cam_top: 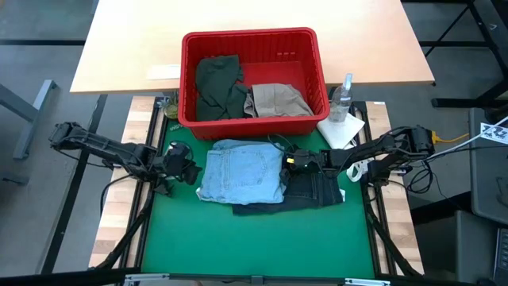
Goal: Fold laundry
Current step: Stack the light blue jeans on top of the dark blue jeans
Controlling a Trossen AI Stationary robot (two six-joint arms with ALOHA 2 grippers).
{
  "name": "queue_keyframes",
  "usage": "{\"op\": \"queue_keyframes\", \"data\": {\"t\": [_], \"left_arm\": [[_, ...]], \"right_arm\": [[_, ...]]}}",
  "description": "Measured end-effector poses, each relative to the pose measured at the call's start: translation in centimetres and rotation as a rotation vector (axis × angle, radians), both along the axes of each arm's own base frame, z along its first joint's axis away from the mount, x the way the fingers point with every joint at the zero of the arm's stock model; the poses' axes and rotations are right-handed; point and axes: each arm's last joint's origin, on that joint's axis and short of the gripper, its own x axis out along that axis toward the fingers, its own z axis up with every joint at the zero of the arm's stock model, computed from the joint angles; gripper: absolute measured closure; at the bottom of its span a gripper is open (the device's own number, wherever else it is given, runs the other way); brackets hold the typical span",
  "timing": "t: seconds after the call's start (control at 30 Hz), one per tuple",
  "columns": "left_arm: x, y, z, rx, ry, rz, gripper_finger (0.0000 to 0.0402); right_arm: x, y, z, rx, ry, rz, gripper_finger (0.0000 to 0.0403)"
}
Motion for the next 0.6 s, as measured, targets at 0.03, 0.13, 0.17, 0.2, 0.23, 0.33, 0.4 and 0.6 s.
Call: {"op": "queue_keyframes", "data": {"t": [0.03,0.13,0.17,0.2,0.23,0.33,0.4,0.6], "left_arm": [[0.1,0.1,-0.1,-0.020,0.003,0.018,0.0184],[0.5,0.2,-0.4,-0.055,0.024,0.024,0.0178],[0.7,0.2,-0.4,-0.064,0.014,0.023,0.0178],[1.1,0.2,-0.5,-0.072,0.001,0.021,0.0178],[1.4,0.1,-0.5,-0.077,-0.006,0.018,0.0179],[2.4,-0.1,-0.9,-0.088,-0.020,0.008,0.0179],[2.8,-0.2,-1.5,-0.089,0.019,0.013,0.0178],[3.7,-0.3,-3.3,-0.135,0.104,0.102,0.0178]], "right_arm": [[0.0,0.0,0.0,-0.006,0.001,0.005,0.0390],[0.0,0.0,0.0,-0.018,0.003,0.015,0.0391],[0.0,0.0,0.0,-0.018,0.003,0.015,0.0391],[0.0,0.0,0.0,-0.018,0.003,0.015,0.0390],[0.0,0.0,0.0,-0.018,0.003,0.015,0.0390],[0.0,0.0,0.0,-0.018,0.003,0.015,0.0390],[0.0,0.0,0.0,-0.018,0.003,0.015,0.0390],[0.0,0.0,0.0,-0.018,0.003,0.015,0.0390]]}}
